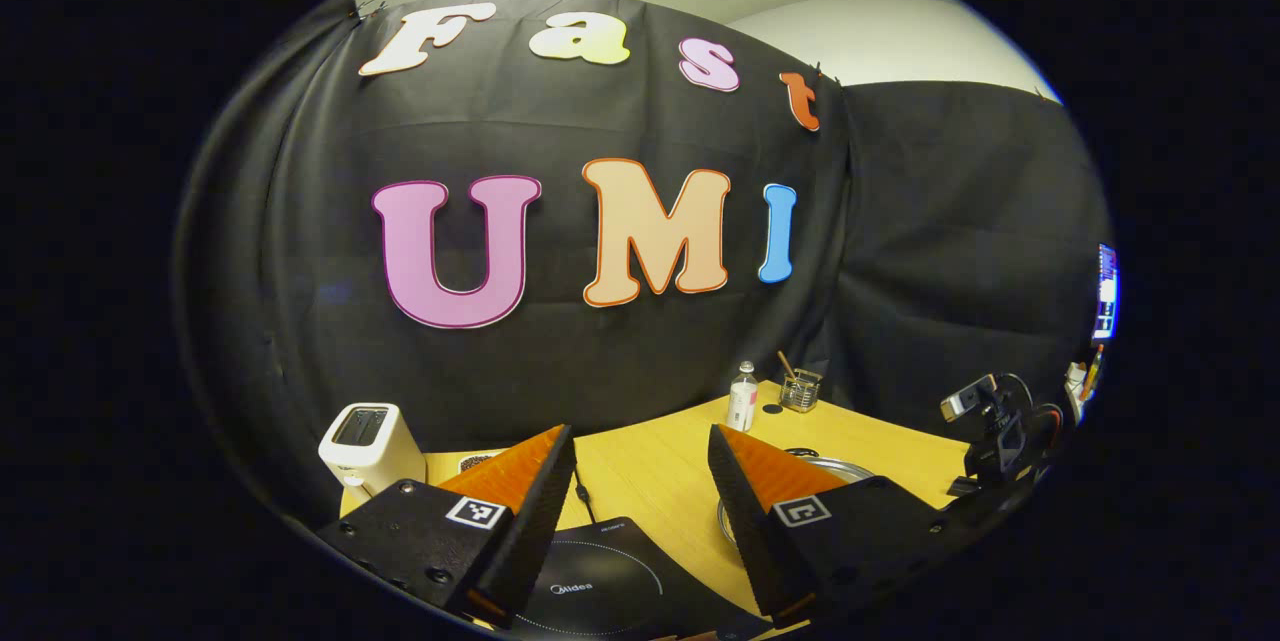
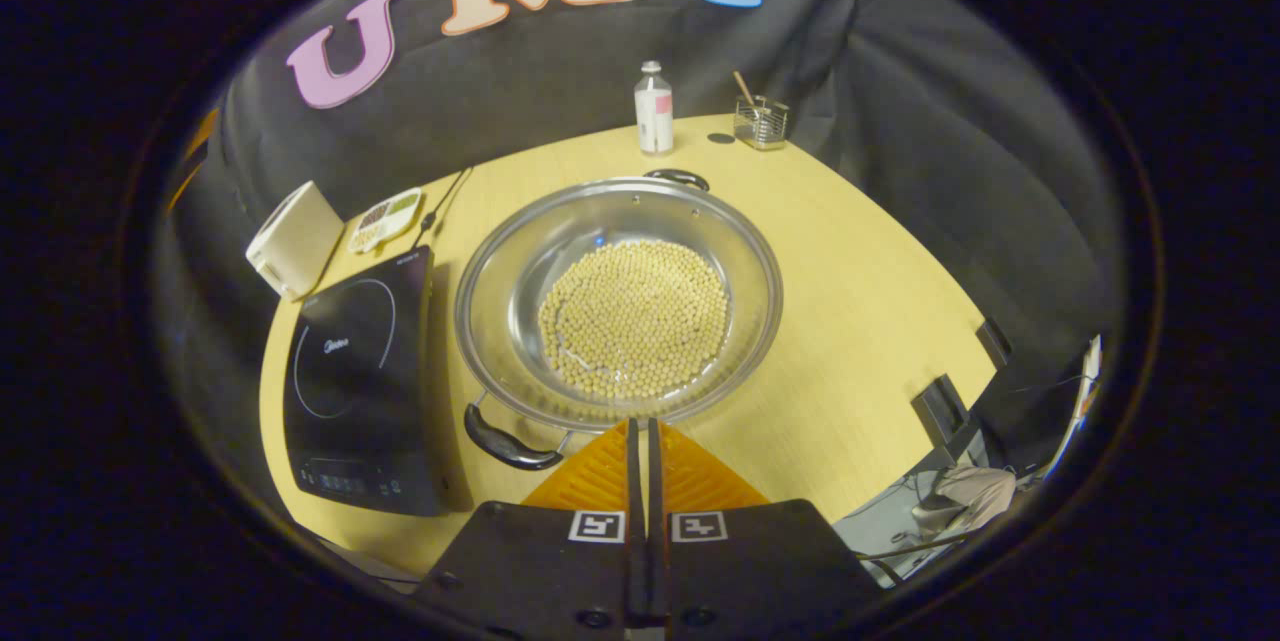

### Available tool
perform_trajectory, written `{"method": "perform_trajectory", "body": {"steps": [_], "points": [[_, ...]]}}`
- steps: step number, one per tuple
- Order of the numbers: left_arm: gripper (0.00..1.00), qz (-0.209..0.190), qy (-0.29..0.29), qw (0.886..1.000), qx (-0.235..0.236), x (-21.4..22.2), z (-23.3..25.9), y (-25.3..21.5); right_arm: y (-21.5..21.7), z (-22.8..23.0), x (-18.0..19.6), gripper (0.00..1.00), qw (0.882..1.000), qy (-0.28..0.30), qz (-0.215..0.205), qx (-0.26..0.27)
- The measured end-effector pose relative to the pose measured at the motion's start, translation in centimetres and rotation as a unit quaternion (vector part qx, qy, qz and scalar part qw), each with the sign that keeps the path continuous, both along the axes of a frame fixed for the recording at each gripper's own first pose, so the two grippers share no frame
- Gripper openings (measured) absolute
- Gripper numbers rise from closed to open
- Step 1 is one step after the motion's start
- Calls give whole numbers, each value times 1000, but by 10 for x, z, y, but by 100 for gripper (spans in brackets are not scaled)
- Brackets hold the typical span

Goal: First push the handle of the pot to place it horizontally, then grasp the pot with both hands and set it on the induction cooktop.

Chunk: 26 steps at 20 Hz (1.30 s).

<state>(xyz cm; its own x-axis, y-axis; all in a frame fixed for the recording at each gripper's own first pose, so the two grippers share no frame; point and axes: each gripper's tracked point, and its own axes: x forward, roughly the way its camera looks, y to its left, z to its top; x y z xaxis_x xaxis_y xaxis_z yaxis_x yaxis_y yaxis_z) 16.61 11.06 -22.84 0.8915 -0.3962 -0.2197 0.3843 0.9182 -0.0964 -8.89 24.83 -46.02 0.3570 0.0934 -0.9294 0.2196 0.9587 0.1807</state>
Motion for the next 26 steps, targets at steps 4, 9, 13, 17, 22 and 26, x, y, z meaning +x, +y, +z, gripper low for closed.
{"method": "perform_trajectory", "body": {"steps": [4,9,13,17,22,26], "points": [[82,5,11,1000,4,-3,-15,17,24,-25,-9,2,999,40,-12,18],[82,14,17,1000,10,-5,-22,33,50,-30,-2,2,998,55,-20,34],[82,24,18,999,14,-6,-24,42,61,-28,0,2,997,59,-16,43],[82,25,17,999,12,-8,-24,45,82,-23,6,2,996,64,-23,65],[82,34,18,999,14,-5,-24,53,107,-19,20,2,993,65,-27,94],[82,42,15,999,16,-7,-22,59,121,-17,32,2,990,67,-39,117]]}}
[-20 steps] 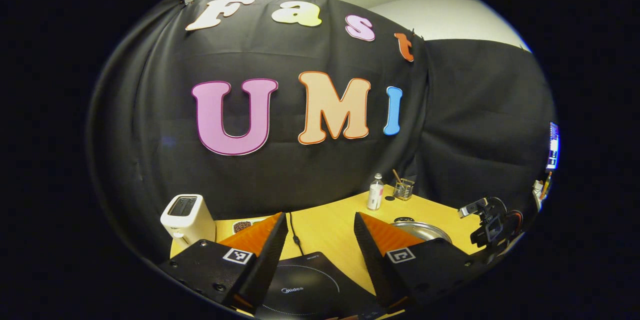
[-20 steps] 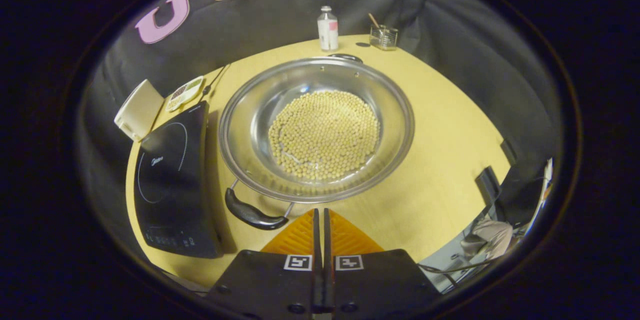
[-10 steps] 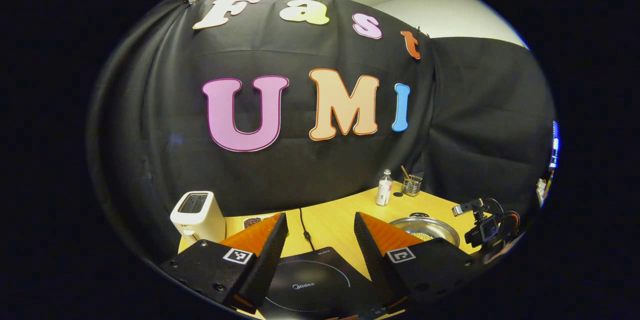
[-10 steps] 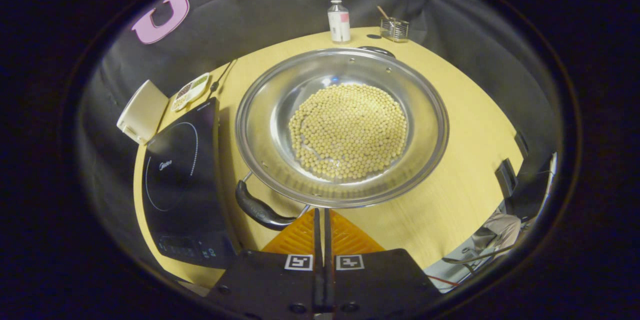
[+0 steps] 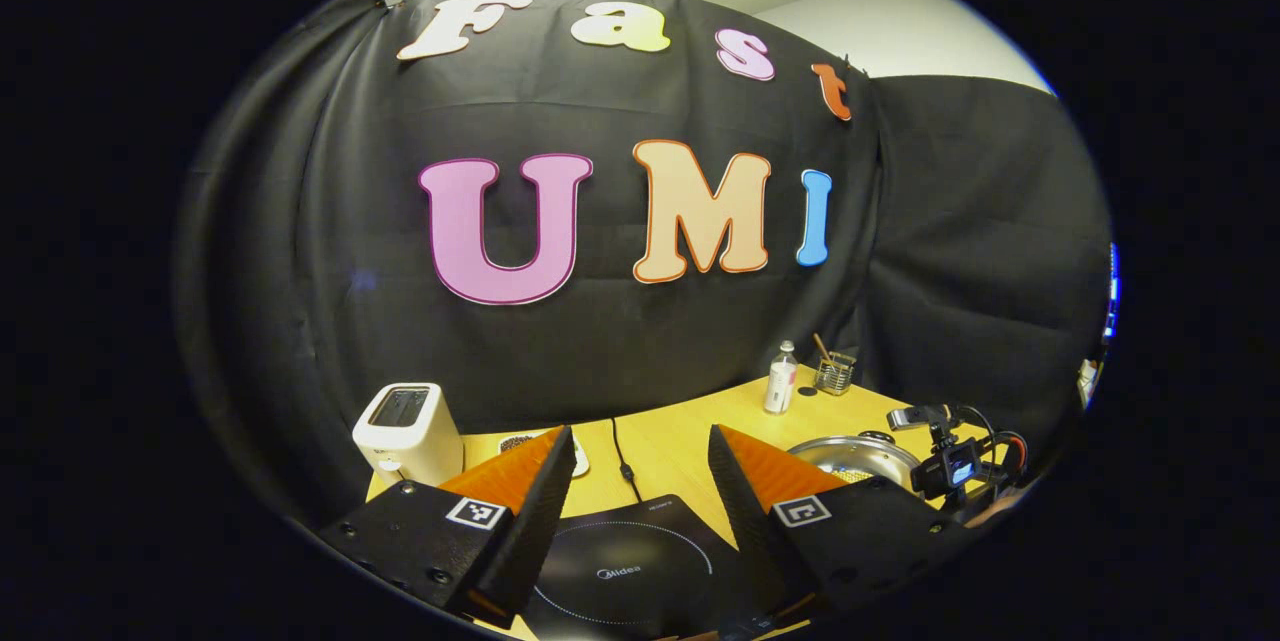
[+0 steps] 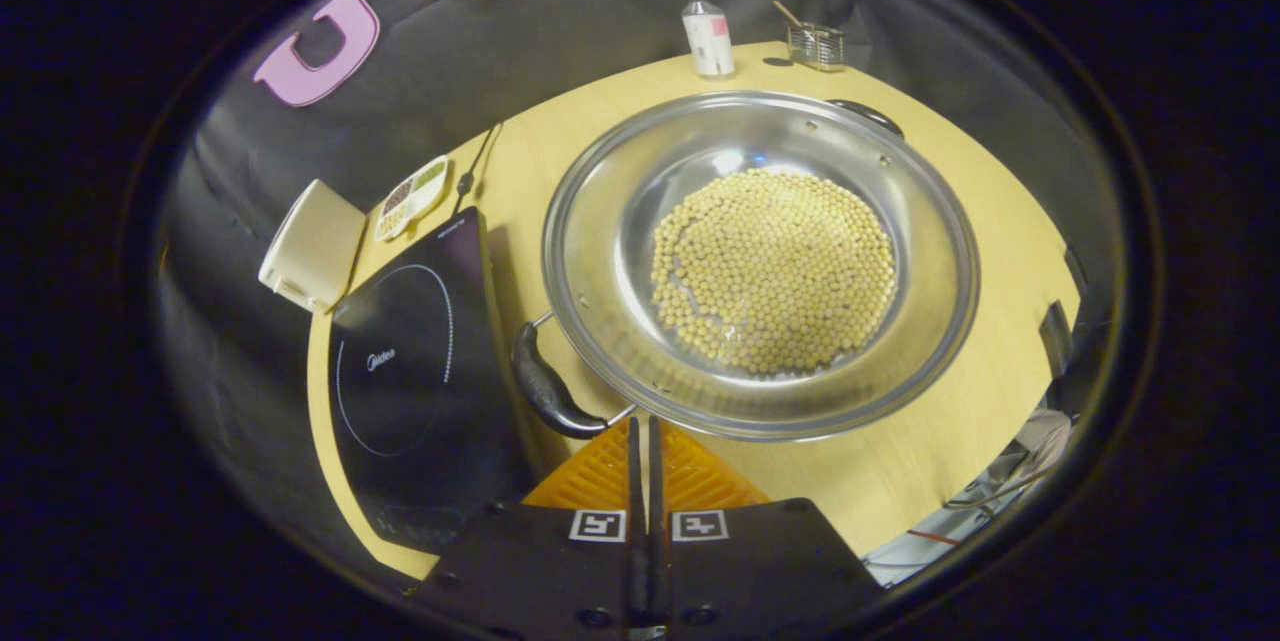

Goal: First push the handle of the pot to place it horizontally, then grasp the pot with both hands and set it on the induction cooktop.

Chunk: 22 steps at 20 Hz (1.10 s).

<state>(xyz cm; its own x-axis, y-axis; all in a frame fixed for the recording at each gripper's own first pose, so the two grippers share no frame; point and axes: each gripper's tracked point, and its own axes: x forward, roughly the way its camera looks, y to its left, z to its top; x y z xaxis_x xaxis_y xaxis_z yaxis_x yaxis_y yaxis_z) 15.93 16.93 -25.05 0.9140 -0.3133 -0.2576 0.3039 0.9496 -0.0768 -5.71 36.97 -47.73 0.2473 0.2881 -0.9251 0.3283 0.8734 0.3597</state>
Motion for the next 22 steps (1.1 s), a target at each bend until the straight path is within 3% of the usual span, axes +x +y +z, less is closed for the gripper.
{"method": "perform_trajectory", "body": {"steps": [7,12,18,22], "points": [[82,25,-4,1000,12,-6,5,16,22,5,23,2,998,4,-36,50],[82,37,-1,999,12,-12,9,14,15,24,35,2,994,-15,-58,88],[82,41,37,998,-3,-19,-5,-25,-57,43,55,2,989,-79,-75,98],[81,59,99,993,-11,-36,-34,-73,-134,30,62,2,990,-118,-45,56]]}}
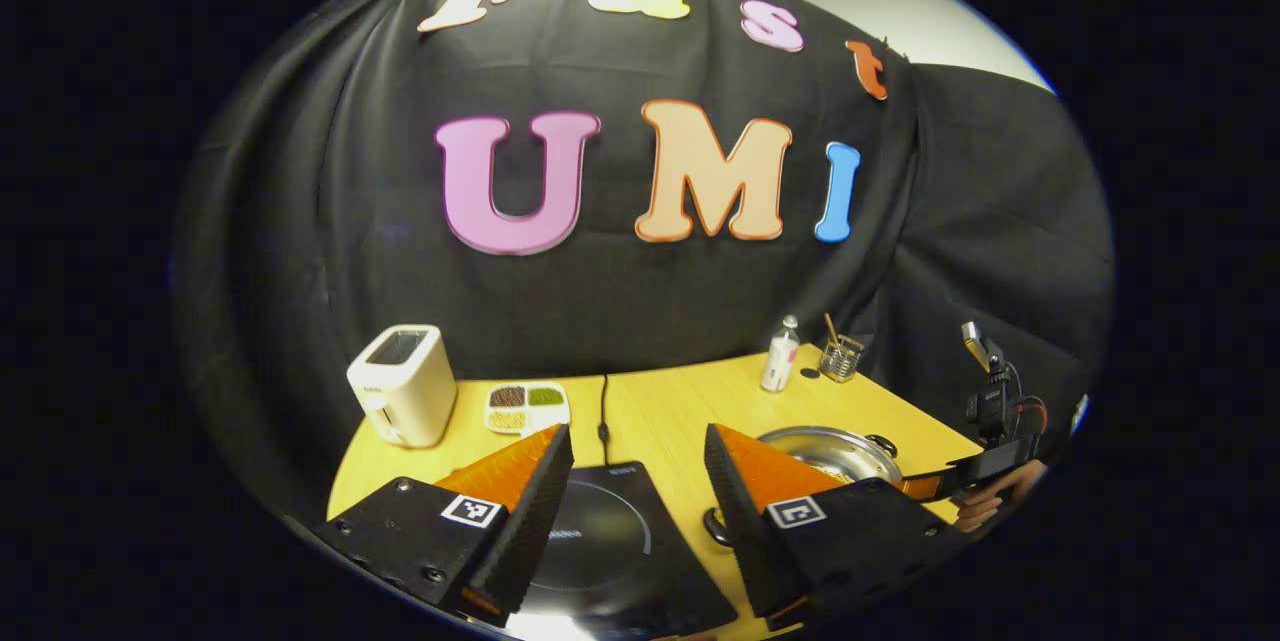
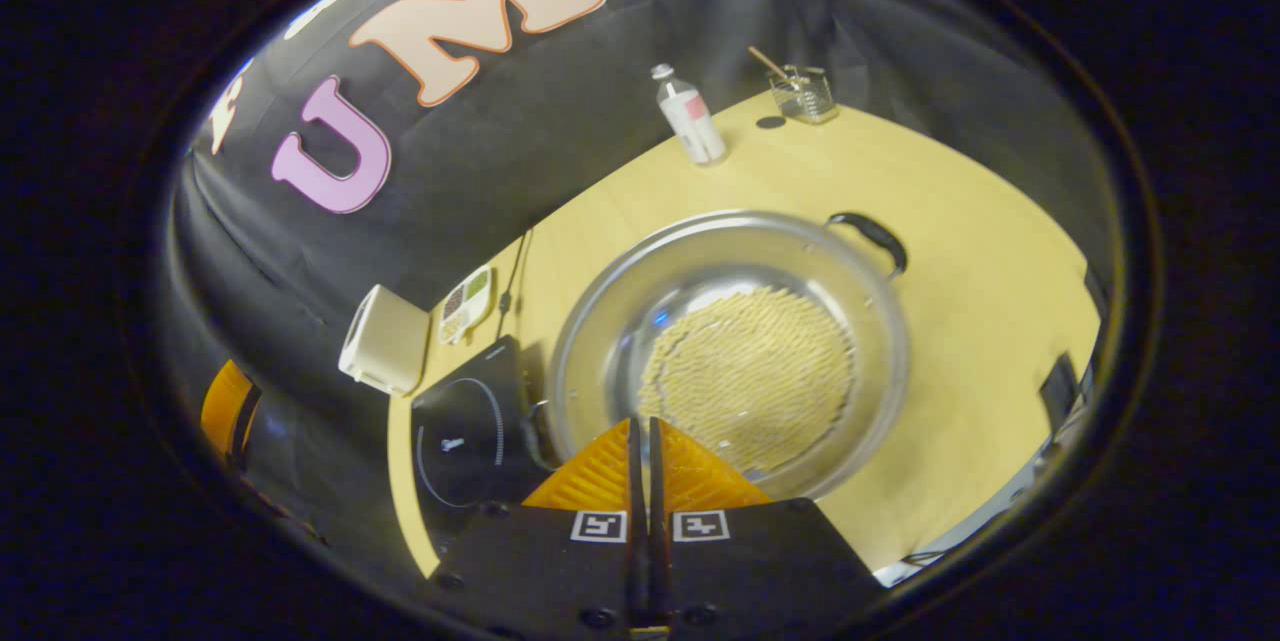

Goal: First push the handle of the pot to place it horizontally, then grasp the pot with both hands and set it on the induction cooktop.

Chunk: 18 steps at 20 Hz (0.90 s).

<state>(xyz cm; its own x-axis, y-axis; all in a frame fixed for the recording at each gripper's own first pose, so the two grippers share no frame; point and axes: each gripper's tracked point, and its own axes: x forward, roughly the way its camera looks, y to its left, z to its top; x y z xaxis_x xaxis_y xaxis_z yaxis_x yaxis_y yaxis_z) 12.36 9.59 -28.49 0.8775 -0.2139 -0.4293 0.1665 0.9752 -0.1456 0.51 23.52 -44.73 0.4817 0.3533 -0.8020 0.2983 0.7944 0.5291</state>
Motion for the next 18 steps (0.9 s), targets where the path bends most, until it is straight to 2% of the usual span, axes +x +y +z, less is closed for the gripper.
{"method": "perform_trajectory", "body": {"steps": [1,2,3,4,5,6,8,9,10,13,14,16,18], "points": [[81,-4,13,1000,-5,-3,-4,-21,-22,-5,4,0,1000,-13,11,-20],[81,-6,26,1000,-2,-8,-11,-38,-42,-10,8,3,999,-24,23,-37],[81,-7,36,999,1,-10,-21,-54,-60,-14,12,0,998,-33,35,-52],[81,-4,52,999,5,-13,-29,-67,-74,-18,12,2,996,-46,46,-66],[81,4,71,997,5,-16,-40,-78,-90,-20,16,12,994,-57,55,-79],[81,13,89,996,-1,-20,-49,-86,-103,-24,20,2,992,-66,65,-88],[81,39,114,992,-34,-20,-60,-100,-123,-29,36,0,989,-90,73,-97],[81,53,135,988,-48,-22,-69,-106,-131,-35,40,15,987,-94,80,-101],[81,67,156,984,-48,-27,-79,-106,-133,-40,45,13,987,-98,89,-96],[82,87,180,979,-32,-23,-97,-96,-143,-62,54,29,985,-84,104,-105],[81,91,190,977,-25,-24,-103,-92,-144,-66,59,31,984,-90,107,-112],[82,92,203,975,-21,-26,-112,-89,-150,-69,67,42,978,-107,114,-139],[82,88,216,972,-23,-27,-124,-92,-147,-67,69,46,974,-115,129,-148]]}}
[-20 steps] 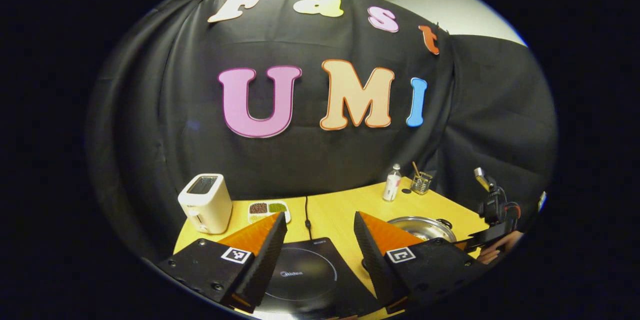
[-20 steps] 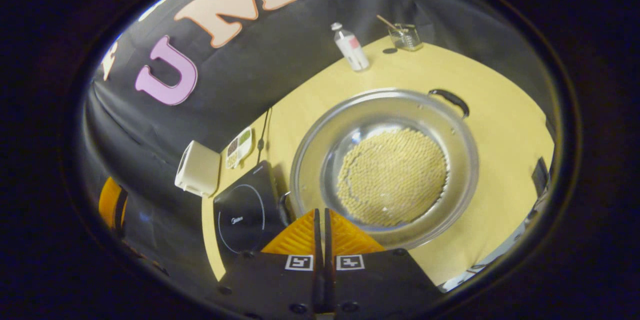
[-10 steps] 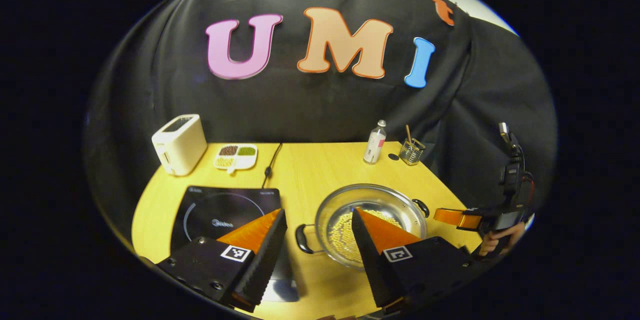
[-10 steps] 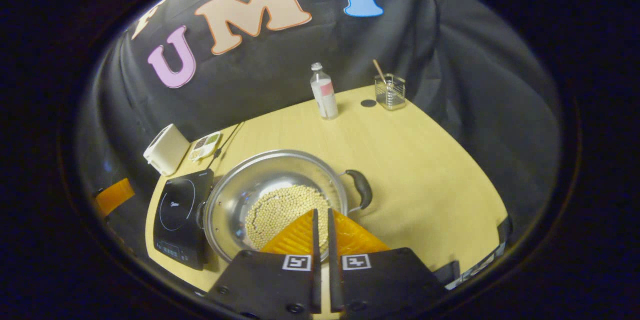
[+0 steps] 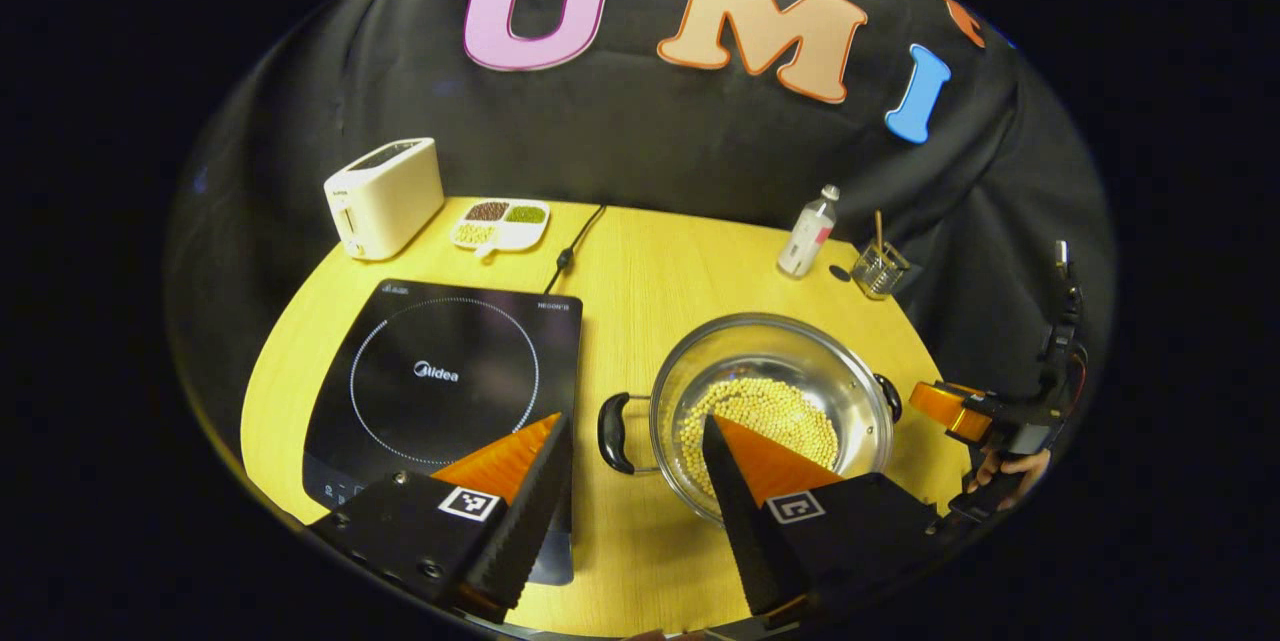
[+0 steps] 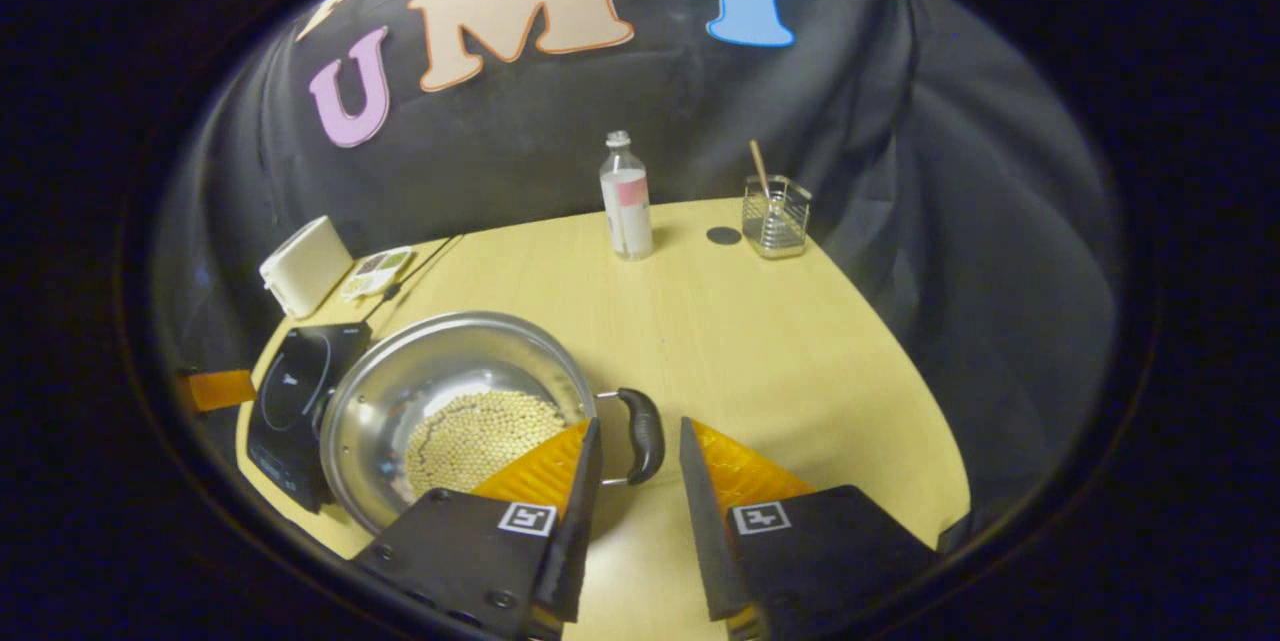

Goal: First push the handle of the pot to place it horizontally, then grasp the pot with both hands and set it on the induction cooktop.

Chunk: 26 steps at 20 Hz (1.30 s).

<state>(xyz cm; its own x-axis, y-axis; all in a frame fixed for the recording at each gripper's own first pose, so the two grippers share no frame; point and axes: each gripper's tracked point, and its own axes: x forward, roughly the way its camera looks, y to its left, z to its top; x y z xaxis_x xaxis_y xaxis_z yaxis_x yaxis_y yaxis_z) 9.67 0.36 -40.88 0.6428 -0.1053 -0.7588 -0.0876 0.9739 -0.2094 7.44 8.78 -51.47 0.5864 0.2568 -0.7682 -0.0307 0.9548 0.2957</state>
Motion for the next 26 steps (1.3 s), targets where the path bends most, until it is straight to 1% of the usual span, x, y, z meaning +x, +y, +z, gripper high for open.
{"method": "perform_trajectory", "body": {"steps": [3,5,9,12,14,15,16,17,18,19,20,21,22,23,24,25,26], "points": [[82,1,21,1000,-3,2,-25,-3,7,-6,6,59,1000,6,11,3],[82,5,34,999,-14,6,-40,-8,8,-12,6,61,1000,14,14,-1],[82,-11,65,998,-4,12,-69,-11,12,-30,8,61,999,35,21,-2],[82,-10,81,997,-5,19,-85,-13,20,-41,9,62,998,50,30,2],[82,-8,96,995,-14,19,-97,-14,27,-48,10,61,997,62,35,6],[82,-6,104,994,-18,19,-103,-15,29,-51,10,64,997,67,40,5],[82,-5,110,994,-19,20,-108,-15,31,-57,8,61,996,72,44,4],[81,-6,116,993,-18,20,-113,-15,33,-59,9,63,996,75,47,6],[84,-8,122,992,-16,19,-117,-15,34,-61,9,64,996,76,48,9],[84,-10,123,992,-13,21,-120,-14,35,-62,11,61,996,76,50,12],[77,-10,123,992,-10,23,-123,-14,35,-61,10,68,996,76,49,12],[83,-9,125,992,-7,23,-125,-13,35,-62,12,60,996,76,49,13],[81,-8,123,992,-1,25,-126,-11,34,-62,11,59,995,79,51,15],[73,-9,125,992,5,25,-129,-8,34,-62,12,58,995,81,48,22],[72,-9,124,992,5,27,-130,-8,35,-62,9,58,995,85,47,28],[69,-9,121,993,5,27,-130,-7,36,-64,11,55,995,85,46,36],[66,-8,121,993,2,28,-130,-7,36,-66,11,55,994,88,44,47]]}}
